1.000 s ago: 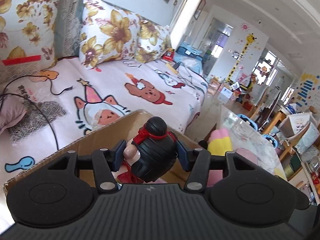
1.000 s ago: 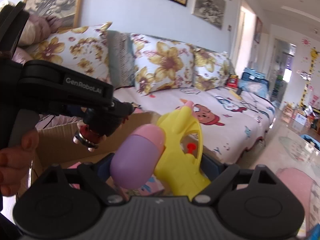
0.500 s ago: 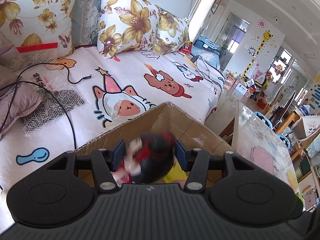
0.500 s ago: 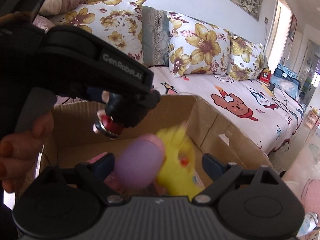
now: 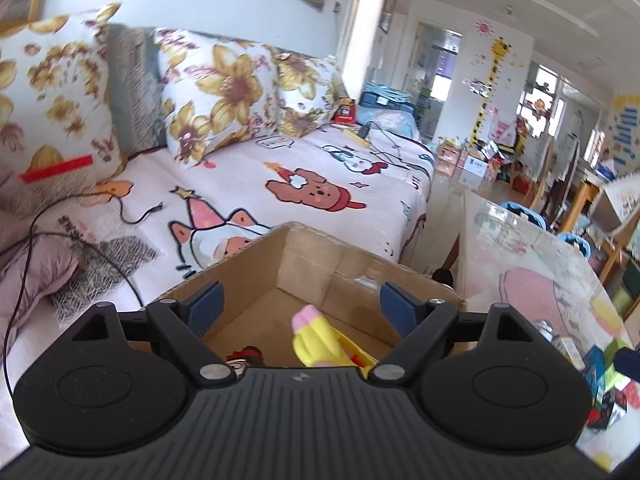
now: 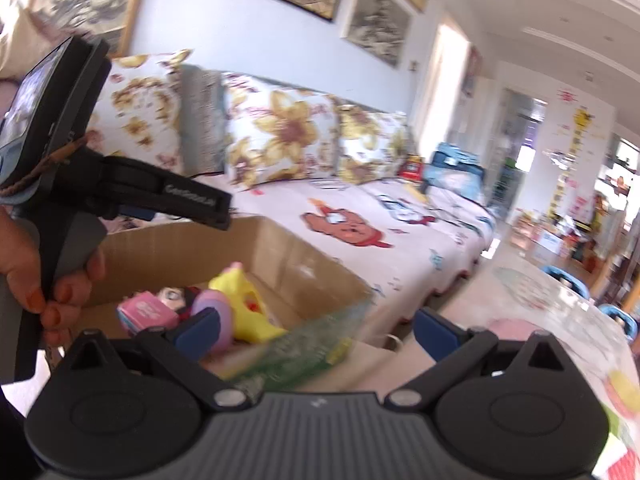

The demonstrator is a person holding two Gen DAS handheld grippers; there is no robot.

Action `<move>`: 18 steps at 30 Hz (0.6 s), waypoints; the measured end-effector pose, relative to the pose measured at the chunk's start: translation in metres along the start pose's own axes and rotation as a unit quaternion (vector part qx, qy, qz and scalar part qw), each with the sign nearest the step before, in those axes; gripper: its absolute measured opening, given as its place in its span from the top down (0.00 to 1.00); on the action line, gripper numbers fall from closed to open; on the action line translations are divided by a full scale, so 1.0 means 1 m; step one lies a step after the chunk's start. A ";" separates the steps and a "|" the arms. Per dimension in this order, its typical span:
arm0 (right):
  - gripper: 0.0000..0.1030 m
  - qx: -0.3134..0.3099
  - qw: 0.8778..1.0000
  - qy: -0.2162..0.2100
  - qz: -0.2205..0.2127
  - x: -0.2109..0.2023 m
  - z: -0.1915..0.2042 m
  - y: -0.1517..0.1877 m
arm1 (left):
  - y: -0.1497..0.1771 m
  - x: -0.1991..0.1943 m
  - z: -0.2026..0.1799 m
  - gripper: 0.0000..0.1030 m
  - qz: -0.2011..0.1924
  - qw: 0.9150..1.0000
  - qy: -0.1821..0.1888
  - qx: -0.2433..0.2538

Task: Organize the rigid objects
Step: 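Lower doll and toy gun into the box, opening both tools, then move the left tool to the bear-print tissue pack and grasp it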

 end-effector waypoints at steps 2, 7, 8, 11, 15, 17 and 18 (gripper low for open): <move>0.01 0.023 0.999 0.026 0.000 -0.009 -0.008 0.008 | 0.003 -0.005 -0.009 0.00 -0.003 1.000 0.007 0.020; 0.01 0.059 0.996 0.060 -0.001 -0.027 -0.022 0.028 | 0.013 -0.015 -0.026 0.00 -0.011 0.997 0.029 0.067; 0.01 0.063 0.996 0.065 -0.001 -0.031 -0.024 0.033 | 0.014 -0.017 -0.028 0.00 -0.012 0.997 0.033 0.074; 0.01 0.071 0.995 0.074 -0.003 -0.038 -0.027 0.041 | 0.021 -0.020 -0.036 0.00 -0.013 0.995 0.043 0.092; 0.01 0.069 0.994 0.079 -0.010 -0.046 -0.029 0.049 | 0.027 -0.019 -0.042 0.00 -0.010 0.992 0.050 0.116; 0.01 0.070 0.994 0.084 -0.012 -0.049 -0.030 0.054 | 0.029 -0.018 -0.043 0.00 -0.010 0.991 0.054 0.125; 0.01 0.070 0.994 0.086 -0.013 -0.051 -0.031 0.057 | 0.029 -0.018 -0.044 0.00 -0.010 0.990 0.057 0.127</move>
Point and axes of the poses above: each gripper's, at about its wrist camera, not at the fingertips, and x roughly the way its jaws point, z to its left, y to its underside, the point moved 1 cm from there along x, roughly the way its jaws point, and after that the axes turned 1 degree about x, right-handed, at the moved point
